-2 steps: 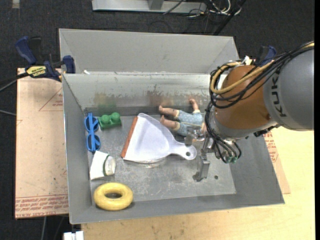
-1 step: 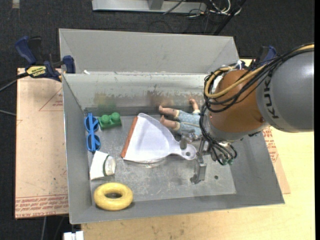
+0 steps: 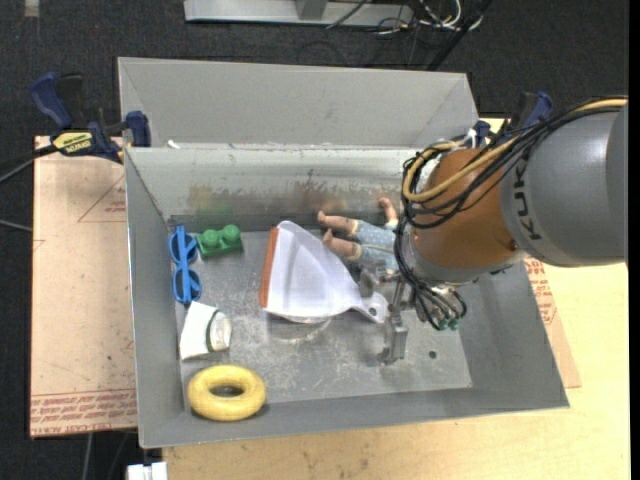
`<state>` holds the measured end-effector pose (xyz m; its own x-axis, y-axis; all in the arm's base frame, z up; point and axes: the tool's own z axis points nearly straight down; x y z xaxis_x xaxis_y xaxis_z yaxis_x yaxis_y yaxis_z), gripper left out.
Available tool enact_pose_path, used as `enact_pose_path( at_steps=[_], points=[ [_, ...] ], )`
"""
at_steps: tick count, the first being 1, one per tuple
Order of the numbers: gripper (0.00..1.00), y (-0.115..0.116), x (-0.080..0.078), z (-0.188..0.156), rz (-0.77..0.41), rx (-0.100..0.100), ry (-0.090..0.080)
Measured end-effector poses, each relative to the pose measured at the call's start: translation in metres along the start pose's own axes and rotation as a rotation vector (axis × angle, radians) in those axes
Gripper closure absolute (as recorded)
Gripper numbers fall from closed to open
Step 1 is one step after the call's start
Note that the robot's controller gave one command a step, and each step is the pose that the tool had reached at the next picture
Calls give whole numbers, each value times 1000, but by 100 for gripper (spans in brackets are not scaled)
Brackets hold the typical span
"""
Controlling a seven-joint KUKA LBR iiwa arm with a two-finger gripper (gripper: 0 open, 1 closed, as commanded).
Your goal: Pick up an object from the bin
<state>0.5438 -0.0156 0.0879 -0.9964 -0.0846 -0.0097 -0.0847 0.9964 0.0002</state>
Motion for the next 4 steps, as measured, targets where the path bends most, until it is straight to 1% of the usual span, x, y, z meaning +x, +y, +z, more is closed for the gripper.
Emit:
enact_pose_path(
  at_steps=[1, 2, 3, 4],
  points=[
    [0, -4, -21, 15, -19, 1, 3],
    [100, -4, -21, 16, 179, -1, -6],
    [100, -4, -20, 16, 195, -1, -6],
    [100, 0, -20, 14, 162, 0, -5]
  ],
)
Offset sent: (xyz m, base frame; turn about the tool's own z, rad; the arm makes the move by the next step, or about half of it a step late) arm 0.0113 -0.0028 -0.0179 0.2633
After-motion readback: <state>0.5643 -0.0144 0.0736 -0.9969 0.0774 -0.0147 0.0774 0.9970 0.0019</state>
